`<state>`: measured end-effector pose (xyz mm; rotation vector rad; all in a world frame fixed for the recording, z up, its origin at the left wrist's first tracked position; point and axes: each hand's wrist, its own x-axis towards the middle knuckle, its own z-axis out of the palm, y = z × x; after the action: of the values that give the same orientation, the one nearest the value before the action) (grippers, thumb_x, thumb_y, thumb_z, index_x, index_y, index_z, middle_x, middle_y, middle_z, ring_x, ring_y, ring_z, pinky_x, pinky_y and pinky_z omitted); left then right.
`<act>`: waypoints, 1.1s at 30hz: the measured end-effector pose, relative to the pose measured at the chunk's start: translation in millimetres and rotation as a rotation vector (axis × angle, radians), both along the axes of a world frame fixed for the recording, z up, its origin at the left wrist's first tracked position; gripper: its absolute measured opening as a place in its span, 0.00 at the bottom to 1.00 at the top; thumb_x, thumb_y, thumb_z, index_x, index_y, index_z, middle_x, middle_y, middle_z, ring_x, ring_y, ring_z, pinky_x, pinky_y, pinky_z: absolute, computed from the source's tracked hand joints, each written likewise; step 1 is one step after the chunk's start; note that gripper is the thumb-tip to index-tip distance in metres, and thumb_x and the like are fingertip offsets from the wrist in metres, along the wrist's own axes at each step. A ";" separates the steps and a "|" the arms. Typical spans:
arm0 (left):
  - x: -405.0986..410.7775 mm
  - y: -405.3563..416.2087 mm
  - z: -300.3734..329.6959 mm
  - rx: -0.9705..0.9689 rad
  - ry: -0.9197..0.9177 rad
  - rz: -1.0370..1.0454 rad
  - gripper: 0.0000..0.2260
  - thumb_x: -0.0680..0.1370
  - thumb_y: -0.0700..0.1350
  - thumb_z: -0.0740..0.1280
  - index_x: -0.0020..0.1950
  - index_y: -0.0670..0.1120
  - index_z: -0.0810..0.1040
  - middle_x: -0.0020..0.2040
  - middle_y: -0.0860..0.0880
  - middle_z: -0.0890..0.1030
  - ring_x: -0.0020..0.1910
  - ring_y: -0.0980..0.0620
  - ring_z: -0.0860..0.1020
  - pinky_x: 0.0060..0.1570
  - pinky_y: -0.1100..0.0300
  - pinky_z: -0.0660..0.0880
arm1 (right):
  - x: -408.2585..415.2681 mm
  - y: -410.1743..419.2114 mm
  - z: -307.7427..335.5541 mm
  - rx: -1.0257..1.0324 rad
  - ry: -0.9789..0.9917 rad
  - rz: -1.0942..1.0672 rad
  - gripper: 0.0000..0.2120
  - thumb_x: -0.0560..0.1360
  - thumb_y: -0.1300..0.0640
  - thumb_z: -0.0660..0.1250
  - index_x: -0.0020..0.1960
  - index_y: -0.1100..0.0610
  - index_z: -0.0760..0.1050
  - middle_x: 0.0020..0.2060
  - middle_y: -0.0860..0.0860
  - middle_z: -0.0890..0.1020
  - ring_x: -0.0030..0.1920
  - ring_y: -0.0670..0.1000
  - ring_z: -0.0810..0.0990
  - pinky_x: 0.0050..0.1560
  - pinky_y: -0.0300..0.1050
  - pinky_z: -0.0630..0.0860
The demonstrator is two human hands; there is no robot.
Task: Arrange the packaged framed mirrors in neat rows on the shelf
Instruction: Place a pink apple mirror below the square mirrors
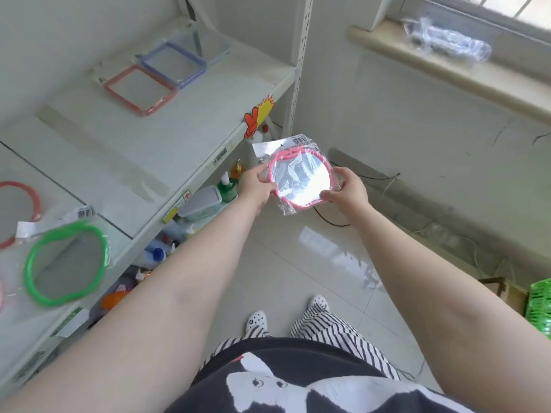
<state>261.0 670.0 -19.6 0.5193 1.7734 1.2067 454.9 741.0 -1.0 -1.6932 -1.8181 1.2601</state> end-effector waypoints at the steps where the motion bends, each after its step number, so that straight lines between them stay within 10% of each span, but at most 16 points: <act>1: -1.9 11.0 0.0 -0.002 -0.001 0.002 0.27 0.73 0.28 0.67 0.68 0.49 0.73 0.55 0.46 0.81 0.53 0.46 0.81 0.52 0.50 0.81 | -1.4 10.6 -0.6 0.001 0.005 0.003 0.30 0.65 0.63 0.73 0.65 0.49 0.72 0.46 0.47 0.77 0.43 0.49 0.78 0.41 0.42 0.73; 9: -10.2 106.9 2.4 0.018 -0.002 0.092 0.26 0.73 0.29 0.66 0.68 0.49 0.73 0.53 0.47 0.81 0.52 0.46 0.82 0.43 0.57 0.82 | -17.0 124.6 -1.8 0.017 0.034 0.116 0.31 0.64 0.62 0.74 0.66 0.51 0.71 0.52 0.50 0.79 0.49 0.53 0.80 0.52 0.50 0.78; 20: -6.0 199.1 13.6 -0.011 0.033 0.354 0.28 0.73 0.30 0.67 0.70 0.51 0.70 0.44 0.51 0.78 0.42 0.49 0.82 0.47 0.51 0.82 | -43.8 259.5 10.3 0.008 0.043 0.336 0.31 0.65 0.62 0.74 0.65 0.49 0.71 0.49 0.49 0.79 0.44 0.51 0.81 0.33 0.35 0.72; 24: -28.4 203.8 22.9 -0.038 0.109 0.433 0.28 0.73 0.30 0.66 0.70 0.52 0.71 0.41 0.53 0.77 0.37 0.54 0.78 0.35 0.61 0.80 | -77.3 272.7 4.9 -0.007 0.059 0.418 0.32 0.65 0.62 0.75 0.67 0.50 0.70 0.50 0.50 0.78 0.46 0.52 0.80 0.45 0.43 0.76; 33: -99.1 244.6 15.0 -0.105 0.189 0.540 0.28 0.73 0.33 0.68 0.69 0.53 0.72 0.46 0.48 0.81 0.44 0.48 0.81 0.49 0.58 0.78 | -163.5 322.3 5.5 0.020 0.035 0.489 0.30 0.68 0.62 0.73 0.67 0.50 0.70 0.48 0.52 0.77 0.45 0.51 0.77 0.42 0.39 0.73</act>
<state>161.9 914.5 -4.5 0.0891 2.2113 1.4490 291.4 1063.2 4.5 -1.2418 -2.2993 1.4311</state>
